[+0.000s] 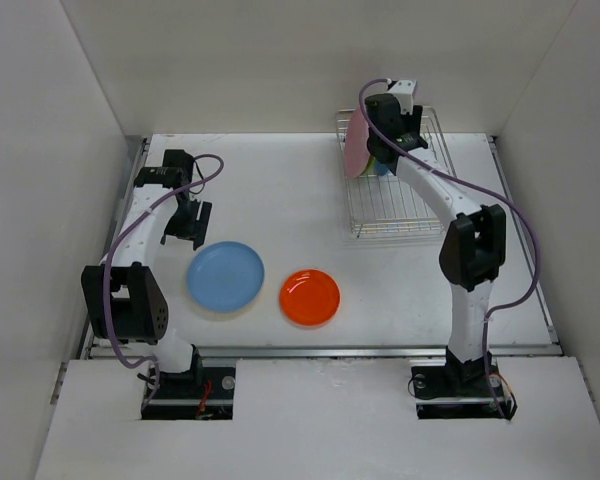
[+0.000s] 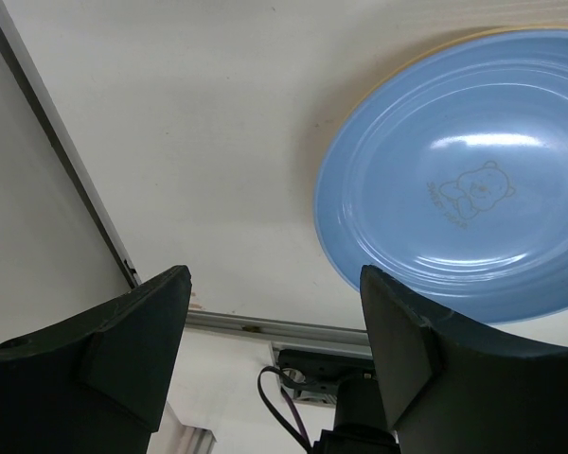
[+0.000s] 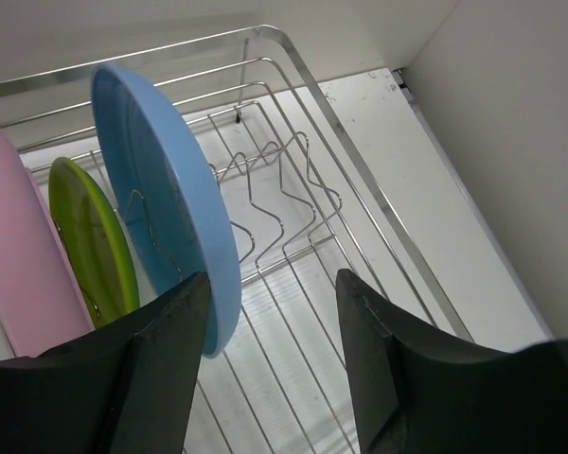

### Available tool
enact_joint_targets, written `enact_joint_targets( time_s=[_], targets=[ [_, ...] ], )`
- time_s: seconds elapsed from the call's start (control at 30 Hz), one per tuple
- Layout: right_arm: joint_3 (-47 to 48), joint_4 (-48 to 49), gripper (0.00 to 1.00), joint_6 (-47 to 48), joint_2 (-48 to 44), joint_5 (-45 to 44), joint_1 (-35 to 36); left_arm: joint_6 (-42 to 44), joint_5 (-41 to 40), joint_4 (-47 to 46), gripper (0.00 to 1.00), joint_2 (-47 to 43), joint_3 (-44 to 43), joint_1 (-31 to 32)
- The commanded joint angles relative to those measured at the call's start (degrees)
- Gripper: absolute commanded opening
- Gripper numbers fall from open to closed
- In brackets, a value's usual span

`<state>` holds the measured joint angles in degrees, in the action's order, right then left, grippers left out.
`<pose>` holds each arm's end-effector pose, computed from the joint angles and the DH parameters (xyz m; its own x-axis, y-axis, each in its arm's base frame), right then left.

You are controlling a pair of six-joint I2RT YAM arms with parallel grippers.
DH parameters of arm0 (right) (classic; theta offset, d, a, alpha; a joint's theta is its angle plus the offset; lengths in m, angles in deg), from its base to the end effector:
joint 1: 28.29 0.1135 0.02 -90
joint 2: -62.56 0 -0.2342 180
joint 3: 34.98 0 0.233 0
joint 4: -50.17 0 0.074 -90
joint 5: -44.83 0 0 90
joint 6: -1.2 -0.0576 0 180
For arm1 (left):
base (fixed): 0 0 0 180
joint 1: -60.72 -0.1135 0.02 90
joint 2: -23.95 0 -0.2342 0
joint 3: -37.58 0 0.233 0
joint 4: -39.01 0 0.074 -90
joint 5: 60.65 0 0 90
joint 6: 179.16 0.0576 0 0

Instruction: Unload the plates from the dish rack

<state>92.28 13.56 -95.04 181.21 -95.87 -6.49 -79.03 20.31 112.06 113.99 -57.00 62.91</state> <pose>0.4439 0.1295 0.3020 -0.3899 -0.0818 -0.9172 0.4442 0.8558 -0.2652 0.3005 -0.0024 0.2444 -0.9188 0.2090 -0.3349 0.1441 0.9674 0.2084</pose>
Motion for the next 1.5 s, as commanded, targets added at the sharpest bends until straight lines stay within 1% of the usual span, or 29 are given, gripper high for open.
enact_joint_targets(
  time_s=[0.0,0.03,0.13,0.3,0.33,0.37,0.47,0.6,0.8,0.93,1.0,1.07,1.13,1.23,1.27,1.3,1.33,1.4,1.47],
  targets=[
    [1.48,2.18,0.62,-0.7,-1.4,0.51,-0.09,-0.02,0.34,1.55,0.69,-1.89,-1.55,0.09],
    [2.01,2.18,0.6,-1.31,-1.4,1.03,-0.09,-0.02,0.34,1.55,0.69,-1.89,-1.55,0.09],
    [3.58,2.18,0.6,-1.93,-0.35,3.76,-1.14,-0.02,0.34,1.03,0.69,-1.89,-1.03,0.09],
    [10.52,-2.47,0.6,-3.78,5.18,7.53,-3.25,-0.02,0.34,1.02,0.69,-1.89,-1.03,0.09],
    [10.54,-2.48,0.6,-4.56,5.71,7.54,-3.26,-0.02,0.34,1.02,0.69,-1.89,-0.5,0.09],
    [10.54,-2.48,0.56,-5.09,6.5,7.54,-3.87,-0.02,0.34,1.02,0.69,-1.89,-0.5,0.09],
    [11.85,-3.0,0.51,-5.1,7.12,7.54,-4.58,-0.02,0.34,1.02,0.69,-1.36,-0.5,0.09],
    [11.86,-3.0,0.45,-5.1,7.65,9.12,-4.58,-0.02,0.34,1.02,0.69,-1.36,-0.5,0.09],
    [11.86,-4.31,0.43,-5.1,8.35,11.67,-4.58,-0.02,0.34,1.02,0.69,-1.36,-0.5,0.09],
    [8.35,-3.01,0.43,-6.67,4.59,6.76,-4.58,-0.02,0.34,1.02,0.69,-1.36,-0.5,0.09],
    [6.59,-2.3,0.45,-6.68,2.65,3.68,-4.58,-0.02,0.34,1.02,0.69,-1.36,-0.5,0.09],
    [5.01,-0.2,0.45,-6.68,-0.95,3.68,-4.58,-0.02,0.34,1.02,0.69,-1.36,-1.02,0.09],
    [2.12,1.21,0.46,-6.68,-4.89,6.21,-4.58,-0.02,0.34,1.54,0.69,-1.36,-1.55,0.09],
    [-1.84,4.99,0.55,-5.19,-7.99,15.17,-4.58,-0.02,0.86,1.55,0.69,-0.83,-2.08,0.09],
    [-1.86,4.99,0.57,-5.19,-8.0,17.45,-4.58,-0.02,0.86,1.55,0.69,-0.83,-2.08,0.09],
    [-1.86,4.47,0.63,-4.66,-8.0,19.74,-4.58,-0.02,0.86,1.55,0.69,-0.83,-2.08,0.09],
    [-0.81,3.42,0.66,-4.14,-7.13,22.98,-4.58,-0.02,0.86,1.55,0.69,-0.83,-2.08,0.09],
    [3.05,-0.52,0.71,-4.13,-3.61,23.8,-4.58,-0.02,0.86,1.55,0.69,-0.83,-2.08,0.09],
    [5.95,-2.29,0.74,-4.13,-1.33,23.8,-4.58,-0.02,0.86,1.55,0.69,-1.35,-1.56,0.09]
  ],
)
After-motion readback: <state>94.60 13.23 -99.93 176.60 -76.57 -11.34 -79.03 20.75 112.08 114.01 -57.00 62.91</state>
